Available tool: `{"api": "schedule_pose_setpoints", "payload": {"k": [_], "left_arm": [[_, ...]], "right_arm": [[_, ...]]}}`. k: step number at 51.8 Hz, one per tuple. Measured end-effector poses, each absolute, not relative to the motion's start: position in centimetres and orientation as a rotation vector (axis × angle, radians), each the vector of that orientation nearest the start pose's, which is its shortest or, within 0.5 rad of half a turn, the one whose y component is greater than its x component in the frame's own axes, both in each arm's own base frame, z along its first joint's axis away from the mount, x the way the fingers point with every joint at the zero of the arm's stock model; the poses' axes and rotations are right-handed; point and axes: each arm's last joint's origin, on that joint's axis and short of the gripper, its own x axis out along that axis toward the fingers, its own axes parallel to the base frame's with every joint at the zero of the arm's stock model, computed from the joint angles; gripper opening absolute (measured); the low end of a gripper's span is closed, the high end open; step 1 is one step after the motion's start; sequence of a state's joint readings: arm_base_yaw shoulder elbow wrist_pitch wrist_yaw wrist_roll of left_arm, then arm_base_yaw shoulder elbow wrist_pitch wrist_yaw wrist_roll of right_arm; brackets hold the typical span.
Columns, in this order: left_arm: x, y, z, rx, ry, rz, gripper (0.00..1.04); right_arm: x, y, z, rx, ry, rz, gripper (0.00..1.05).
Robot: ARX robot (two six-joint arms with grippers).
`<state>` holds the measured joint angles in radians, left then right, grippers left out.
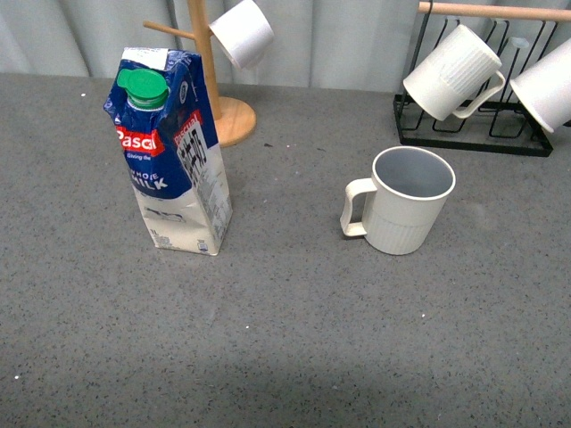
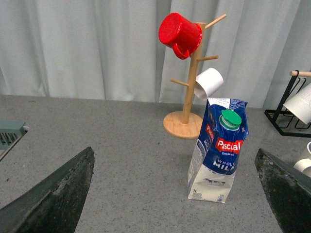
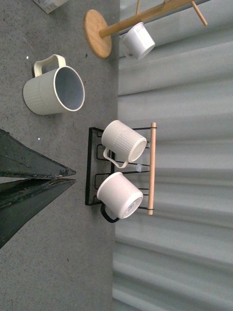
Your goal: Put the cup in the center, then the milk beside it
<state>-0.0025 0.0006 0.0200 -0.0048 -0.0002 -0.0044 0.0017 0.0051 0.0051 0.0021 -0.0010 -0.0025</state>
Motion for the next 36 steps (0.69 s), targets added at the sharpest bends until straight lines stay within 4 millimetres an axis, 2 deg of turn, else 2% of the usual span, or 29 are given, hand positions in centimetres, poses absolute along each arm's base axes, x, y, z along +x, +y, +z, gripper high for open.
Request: {"api": "schedule_pose_setpoints", "payload": {"k": [4,6,9,14,19,22,31,36], "left_arm": [[9.6,0.0,17.0,-0.004,-0.015,-0.003,0.98],[9.6,0.0,17.0,-0.004,-0.015,-0.003,0.98],[9.7,0.0,16.9,-0.010,0.000,0.015,0.98],[10.0,0.1,16.1,-0.040,0.146,0.134,0.98],[10.4,0.1,15.8,-0.057,0.186,0.121,0.98],[10.8,0.0,16.0,-0.068,0.178,0.109,0.98],[13.1,-0.5,15.7,-0.122,0.220,0.005,0.98],[13.8,-1.2,15.2,-0.149,0.259,-0.067,0.98]], "right_arm": [[9.8,0.0,16.5,-0.004,-0.001,0.003,0.02],[9.8,0.0,16.5,-0.003,-0.001,0.003,0.06],[9.8,0.0,16.5,-0.003,-0.002,0.003,0.17],[9.8,0.0,16.5,-0.003,-0.002,0.003,0.31],[9.8,0.0,16.5,-0.003,-0.002,0.003,0.45],[9.8,0.0,16.5,-0.003,-0.001,0.003,0.56],[9.8,0.0,16.5,-0.002,-0.002,0.003,0.96],[9.8,0.0,16.5,-0.003,-0.002,0.003,0.95]]}}
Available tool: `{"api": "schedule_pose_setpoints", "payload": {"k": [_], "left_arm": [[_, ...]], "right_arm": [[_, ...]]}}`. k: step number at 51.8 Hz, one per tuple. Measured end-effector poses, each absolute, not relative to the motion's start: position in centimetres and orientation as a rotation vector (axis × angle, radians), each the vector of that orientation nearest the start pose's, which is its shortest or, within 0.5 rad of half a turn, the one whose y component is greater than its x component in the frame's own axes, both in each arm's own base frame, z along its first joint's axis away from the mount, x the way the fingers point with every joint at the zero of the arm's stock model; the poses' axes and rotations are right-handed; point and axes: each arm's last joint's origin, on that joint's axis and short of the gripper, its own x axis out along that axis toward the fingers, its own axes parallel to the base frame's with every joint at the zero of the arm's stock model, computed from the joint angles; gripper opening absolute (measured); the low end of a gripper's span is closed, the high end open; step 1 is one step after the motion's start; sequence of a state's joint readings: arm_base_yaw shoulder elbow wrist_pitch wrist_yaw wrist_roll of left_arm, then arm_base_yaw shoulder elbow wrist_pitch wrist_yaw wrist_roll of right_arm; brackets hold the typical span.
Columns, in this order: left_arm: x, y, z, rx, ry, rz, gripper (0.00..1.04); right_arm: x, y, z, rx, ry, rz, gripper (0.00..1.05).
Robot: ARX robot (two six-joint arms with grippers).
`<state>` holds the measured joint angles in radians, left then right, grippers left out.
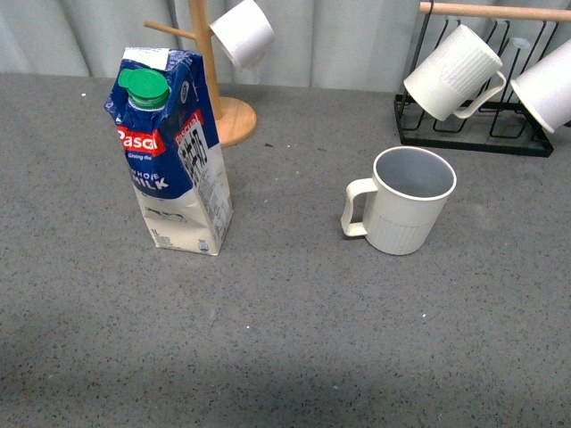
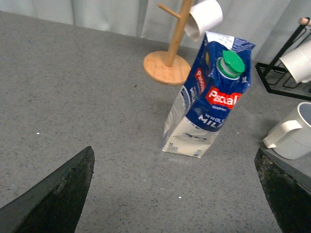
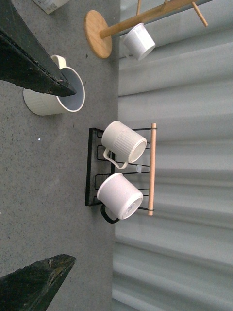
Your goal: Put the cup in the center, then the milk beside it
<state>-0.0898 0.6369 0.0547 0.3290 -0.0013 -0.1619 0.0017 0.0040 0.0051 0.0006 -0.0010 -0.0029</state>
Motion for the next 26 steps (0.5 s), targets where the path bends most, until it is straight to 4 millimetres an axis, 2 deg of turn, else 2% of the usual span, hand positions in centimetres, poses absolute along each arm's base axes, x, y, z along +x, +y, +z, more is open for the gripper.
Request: {"api": "schedule_pose_setpoints", "payload": {"k": [6,26], "left_arm": [[14.7,-3.1,14.6,-0.120,0.272,-0.129,0.98],[16.6,-5.8,13.9,-0.086,0.338,-0.251,0.98]], "right_arm": [[9.8,0.0,16.5,-0.002,-0.002,0.003,0.95],[9.8,0.0,16.5,-0.003,-0.002,0.003,0.95]]}}
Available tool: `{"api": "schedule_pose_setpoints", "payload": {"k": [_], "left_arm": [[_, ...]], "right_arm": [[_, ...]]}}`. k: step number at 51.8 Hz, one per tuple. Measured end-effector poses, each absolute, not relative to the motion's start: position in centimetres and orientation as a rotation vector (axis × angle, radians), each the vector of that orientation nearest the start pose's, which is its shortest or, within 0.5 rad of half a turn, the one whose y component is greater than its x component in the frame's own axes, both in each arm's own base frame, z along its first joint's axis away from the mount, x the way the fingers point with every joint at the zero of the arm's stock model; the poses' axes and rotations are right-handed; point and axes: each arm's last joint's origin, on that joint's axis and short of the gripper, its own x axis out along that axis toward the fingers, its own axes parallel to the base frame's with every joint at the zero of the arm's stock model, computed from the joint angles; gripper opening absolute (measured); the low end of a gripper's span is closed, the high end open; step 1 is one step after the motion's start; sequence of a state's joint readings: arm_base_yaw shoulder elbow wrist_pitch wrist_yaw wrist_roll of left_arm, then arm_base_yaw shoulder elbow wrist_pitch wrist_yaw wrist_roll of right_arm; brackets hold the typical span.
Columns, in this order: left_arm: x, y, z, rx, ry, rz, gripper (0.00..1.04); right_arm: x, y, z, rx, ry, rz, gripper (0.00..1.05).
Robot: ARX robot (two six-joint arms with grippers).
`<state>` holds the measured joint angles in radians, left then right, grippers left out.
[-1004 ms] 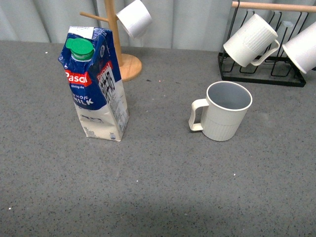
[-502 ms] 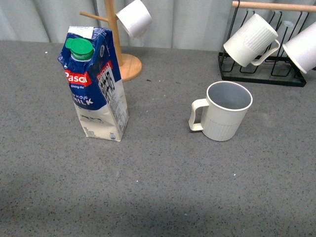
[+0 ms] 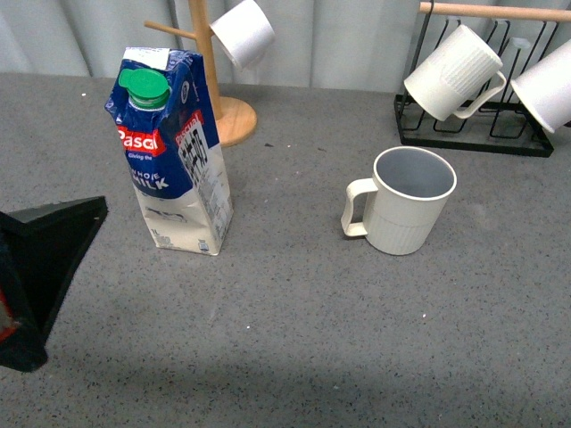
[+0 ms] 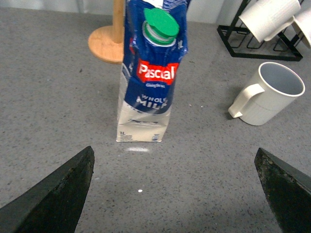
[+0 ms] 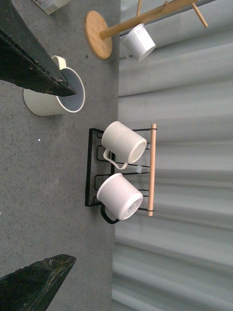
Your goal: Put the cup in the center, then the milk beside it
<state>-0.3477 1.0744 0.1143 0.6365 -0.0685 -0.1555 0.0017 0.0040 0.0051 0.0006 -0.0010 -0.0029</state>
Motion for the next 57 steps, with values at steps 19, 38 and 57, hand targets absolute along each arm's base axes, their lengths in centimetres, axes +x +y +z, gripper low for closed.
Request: {"api": "schedule_pose_setpoints", "payload": {"k": [19,38,57], "left_arm": [[19.0,-8.0,12.7,-0.030,0.344,-0.276,0.98],[21.8,-7.9,11.8,0.009,0.363,-0.205,0.98],[23.9,-8.3,11.4,0.016,0.378,-0.227,0.98]], "right_arm": [[9.8,0.0,16.5,-0.002,-0.002,0.003,0.95],[9.8,0.0,16.5,-0.002,-0.002,0.003,0.95],[9.8,0.0,16.5,-0.002,-0.002,0.003,0.95]]}}
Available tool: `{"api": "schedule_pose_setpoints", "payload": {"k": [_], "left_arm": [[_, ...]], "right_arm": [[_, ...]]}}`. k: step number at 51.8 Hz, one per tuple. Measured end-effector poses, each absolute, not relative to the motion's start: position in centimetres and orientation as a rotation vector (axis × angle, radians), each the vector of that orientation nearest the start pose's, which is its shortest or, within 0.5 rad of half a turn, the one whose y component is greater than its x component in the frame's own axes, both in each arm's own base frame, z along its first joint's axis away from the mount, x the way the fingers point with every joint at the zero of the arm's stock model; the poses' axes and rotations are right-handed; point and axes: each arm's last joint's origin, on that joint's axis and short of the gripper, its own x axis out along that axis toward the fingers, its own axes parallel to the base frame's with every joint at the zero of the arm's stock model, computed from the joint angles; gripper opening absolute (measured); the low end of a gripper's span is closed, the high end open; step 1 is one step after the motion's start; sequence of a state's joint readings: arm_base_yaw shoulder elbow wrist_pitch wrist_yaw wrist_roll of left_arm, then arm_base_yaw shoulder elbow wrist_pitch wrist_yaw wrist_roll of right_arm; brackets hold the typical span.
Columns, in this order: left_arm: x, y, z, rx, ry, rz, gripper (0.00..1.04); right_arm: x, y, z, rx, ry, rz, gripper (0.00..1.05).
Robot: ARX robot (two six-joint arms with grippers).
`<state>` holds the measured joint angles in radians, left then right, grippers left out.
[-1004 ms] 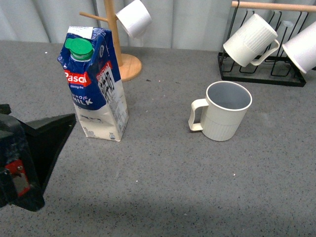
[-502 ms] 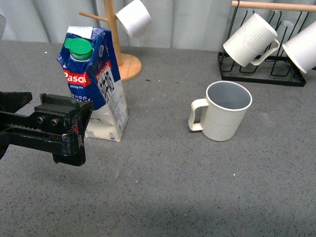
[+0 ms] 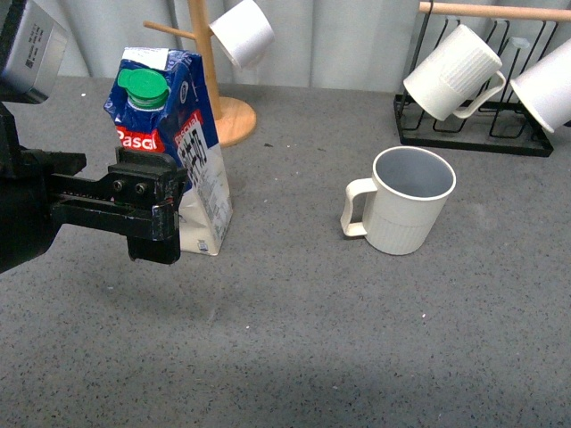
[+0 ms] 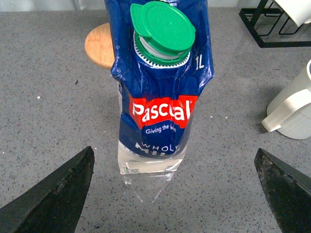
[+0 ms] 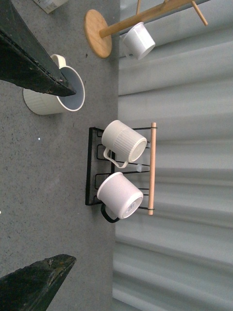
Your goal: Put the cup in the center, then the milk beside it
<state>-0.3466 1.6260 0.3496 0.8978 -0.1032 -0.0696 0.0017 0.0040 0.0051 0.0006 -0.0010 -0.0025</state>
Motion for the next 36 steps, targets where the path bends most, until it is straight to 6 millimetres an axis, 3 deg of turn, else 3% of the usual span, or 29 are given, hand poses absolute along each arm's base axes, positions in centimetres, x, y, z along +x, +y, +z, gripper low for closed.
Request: {"api": "schedule_pose_setpoints", "payload": {"k": [36], "left_arm": [[27.9,-7.7,11.1,0.023,0.402,-0.154,0.98]], "right_arm": [[9.8,0.0,16.5,-0.002,-0.002,0.003,0.95]]}}
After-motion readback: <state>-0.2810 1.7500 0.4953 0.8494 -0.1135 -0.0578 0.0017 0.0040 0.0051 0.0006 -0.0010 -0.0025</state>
